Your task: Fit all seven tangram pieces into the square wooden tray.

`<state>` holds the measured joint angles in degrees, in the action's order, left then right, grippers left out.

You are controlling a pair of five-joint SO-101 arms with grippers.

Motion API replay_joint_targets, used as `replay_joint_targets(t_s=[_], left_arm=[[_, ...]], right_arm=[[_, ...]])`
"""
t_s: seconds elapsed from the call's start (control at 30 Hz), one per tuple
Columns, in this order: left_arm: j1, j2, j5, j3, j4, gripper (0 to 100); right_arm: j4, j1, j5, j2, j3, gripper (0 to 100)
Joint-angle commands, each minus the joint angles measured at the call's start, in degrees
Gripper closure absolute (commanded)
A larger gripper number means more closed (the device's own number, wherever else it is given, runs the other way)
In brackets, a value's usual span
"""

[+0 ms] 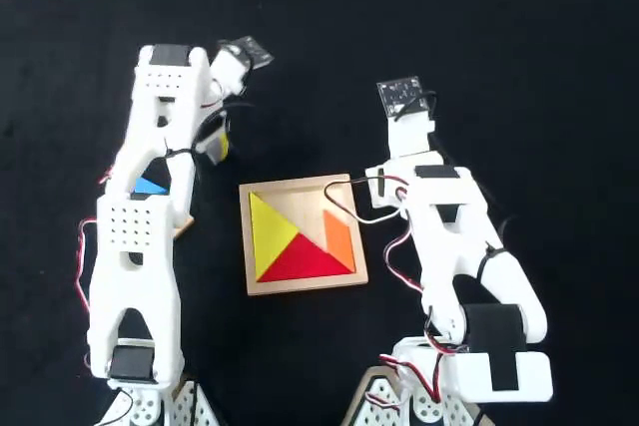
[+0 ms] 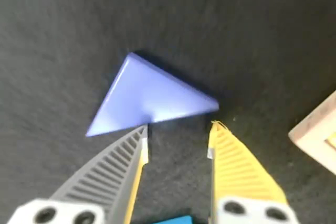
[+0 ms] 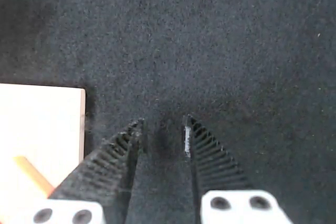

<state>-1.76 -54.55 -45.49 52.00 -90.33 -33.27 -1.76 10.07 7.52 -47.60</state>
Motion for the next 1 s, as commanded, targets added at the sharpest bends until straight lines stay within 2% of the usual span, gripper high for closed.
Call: replay_joint_targets(t_s=[0.0, 0.17, 0.33, 0.53, 0.7, 0.87, 0.97], left_arm=[[-1.36, 0.79, 0.88, 10.07, 0.35, 81], [-4.09, 0.0, -0.97, 18.59, 0.09, 80], [-4.62, -3.25, -5.71, 18.95, 1.49, 67], [-4.18, -8.88, -9.23, 19.03, 6.33, 66], [-4.09, -11.96, -5.01, 19.03, 8.62, 66], [-2.51, -12.66, -4.84, 18.59, 8.62, 66], [-0.31, -12.13, -4.66, 19.12, 5.36, 66]], right_arm=[[1.05, 0.79, 0.7, -0.13, 2.95, 87.4], [1.05, 0.7, 0.7, -0.04, 2.95, 87.4], [1.05, 0.7, 0.7, -0.04, 2.95, 87.4], [1.05, 0.7, 0.7, -0.13, 2.95, 87.4], [1.14, 0.7, 0.7, -0.13, 2.95, 87.4], [1.14, 0.7, 0.7, -0.13, 2.95, 87.4], [1.14, 0.7, 0.7, -0.13, 2.95, 87.4]])
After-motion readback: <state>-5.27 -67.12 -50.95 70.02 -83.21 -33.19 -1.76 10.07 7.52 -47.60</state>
